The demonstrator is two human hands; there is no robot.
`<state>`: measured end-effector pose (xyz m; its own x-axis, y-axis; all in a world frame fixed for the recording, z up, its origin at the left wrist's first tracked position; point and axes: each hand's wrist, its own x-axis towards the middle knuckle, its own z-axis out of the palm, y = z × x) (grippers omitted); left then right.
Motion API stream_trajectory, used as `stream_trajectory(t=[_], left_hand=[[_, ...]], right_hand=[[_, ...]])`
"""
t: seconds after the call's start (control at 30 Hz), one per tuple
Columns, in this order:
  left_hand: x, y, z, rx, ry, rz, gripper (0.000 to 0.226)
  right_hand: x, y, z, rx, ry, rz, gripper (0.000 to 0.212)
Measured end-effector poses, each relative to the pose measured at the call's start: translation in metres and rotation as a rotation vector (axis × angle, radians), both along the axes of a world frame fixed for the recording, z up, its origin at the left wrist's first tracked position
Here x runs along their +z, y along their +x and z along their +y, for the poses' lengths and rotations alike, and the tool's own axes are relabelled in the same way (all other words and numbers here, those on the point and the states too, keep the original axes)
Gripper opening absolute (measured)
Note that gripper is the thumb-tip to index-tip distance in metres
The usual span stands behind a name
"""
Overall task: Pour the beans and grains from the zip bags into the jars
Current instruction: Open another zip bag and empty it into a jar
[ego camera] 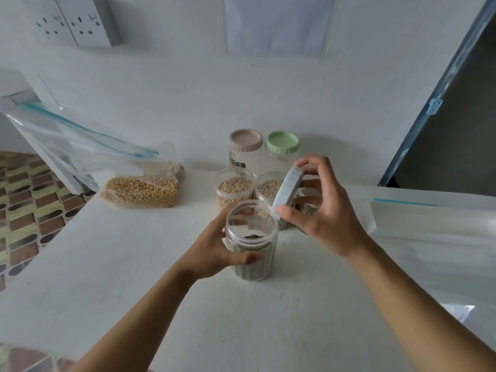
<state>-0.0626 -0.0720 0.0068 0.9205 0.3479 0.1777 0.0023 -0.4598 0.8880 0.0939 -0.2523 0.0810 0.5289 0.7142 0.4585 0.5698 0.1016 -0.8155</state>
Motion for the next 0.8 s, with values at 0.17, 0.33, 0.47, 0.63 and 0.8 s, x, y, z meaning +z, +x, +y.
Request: stream_trajectory(t=[0.17, 0.33, 0.47, 0.63, 0.8], left_hand=[[-0.006, 0.003, -0.002, -0.013, -0.041, -0.055, 0.095], [-0.018, 0.005, -0.005, -0.035, -0.187, -0.068, 0.091], [-0.019, 0.008, -0.007, -0.03, -0.242, -0.089, 0.09], [-0.018, 0.014, -0.006, -0.042, -0.242, -0.106, 0.084], [-0.016, 0.015, -0.007, -0.058, -0.211, -0.128, 0.082]], right_hand=[[-0.012, -0.003, 0.011, 0.197, 0.148, 0.24, 0.059], [-0.032, -0.01, 0.024, 0.177, -0.089, -0.163, 0.044], [-0.016, -0.009, 0.028, 0.229, -0.34, -0.27, 0.043], [0.018, -0.004, 0.048, 0.4, -0.616, -0.418, 0.085], [0.03, -0.002, 0.063, 0.469, -0.768, -0.576, 0.082]])
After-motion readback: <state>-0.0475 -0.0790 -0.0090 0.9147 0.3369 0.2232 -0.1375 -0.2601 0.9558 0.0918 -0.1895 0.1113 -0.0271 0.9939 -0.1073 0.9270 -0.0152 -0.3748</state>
